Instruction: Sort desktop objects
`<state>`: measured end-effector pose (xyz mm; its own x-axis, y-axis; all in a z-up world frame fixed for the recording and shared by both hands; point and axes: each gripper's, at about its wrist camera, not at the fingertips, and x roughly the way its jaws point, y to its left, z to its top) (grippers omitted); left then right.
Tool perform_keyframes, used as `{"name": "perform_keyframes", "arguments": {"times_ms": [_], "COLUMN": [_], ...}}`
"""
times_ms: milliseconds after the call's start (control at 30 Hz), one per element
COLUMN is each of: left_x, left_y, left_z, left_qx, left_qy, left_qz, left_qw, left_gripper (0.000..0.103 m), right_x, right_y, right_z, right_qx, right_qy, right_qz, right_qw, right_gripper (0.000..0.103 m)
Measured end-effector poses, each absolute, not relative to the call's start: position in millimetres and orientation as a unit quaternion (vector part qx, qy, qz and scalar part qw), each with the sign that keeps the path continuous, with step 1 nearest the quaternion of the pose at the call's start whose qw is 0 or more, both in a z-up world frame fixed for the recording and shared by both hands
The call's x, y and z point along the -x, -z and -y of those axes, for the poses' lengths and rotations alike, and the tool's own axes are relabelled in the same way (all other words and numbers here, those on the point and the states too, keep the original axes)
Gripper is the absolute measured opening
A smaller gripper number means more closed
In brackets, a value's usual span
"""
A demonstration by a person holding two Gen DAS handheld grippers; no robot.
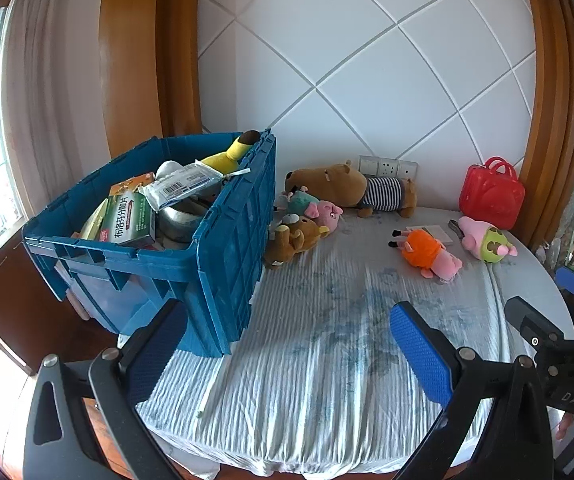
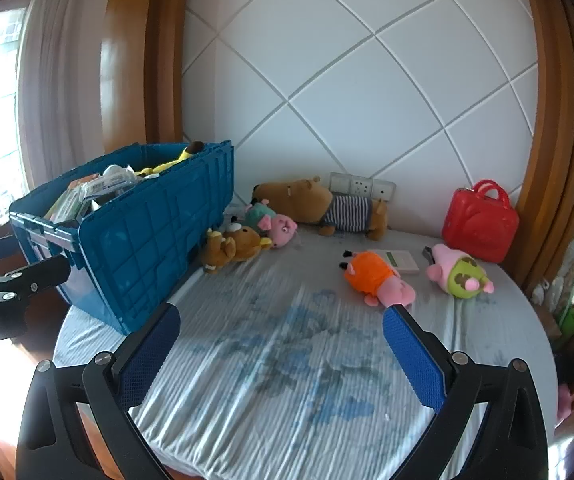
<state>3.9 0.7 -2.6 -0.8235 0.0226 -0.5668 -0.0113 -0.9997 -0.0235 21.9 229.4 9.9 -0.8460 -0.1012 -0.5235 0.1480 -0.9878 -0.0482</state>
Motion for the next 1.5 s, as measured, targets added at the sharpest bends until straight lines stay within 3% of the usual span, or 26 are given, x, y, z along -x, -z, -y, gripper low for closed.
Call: {"name": "perform_keyframes", "arguments": {"times_ms": [1133, 1500], "left_x": [-13.0, 2.6], "left_y": [5.0, 19.1], "left_z": [-18.7, -59.0], "left_qx": [0.303, 0.317], "left_qy": [-0.953, -0.948], "left_qz": [0.006, 0.026], "left_qw": [0.017, 0.014], "left_gripper": [0.103, 0.103], "right_x": [-30.0, -22.6], "right_y": [-2.1, 7.2], "right_z": [-241.2, -299.0], "right_qx": [-0.275, -0.275], "right_qy": [0.958, 0.960], "right_qz": [-0.042, -0.017], "right_qw": [0.063, 0.054], "right_gripper": [0.103, 0.103]}}
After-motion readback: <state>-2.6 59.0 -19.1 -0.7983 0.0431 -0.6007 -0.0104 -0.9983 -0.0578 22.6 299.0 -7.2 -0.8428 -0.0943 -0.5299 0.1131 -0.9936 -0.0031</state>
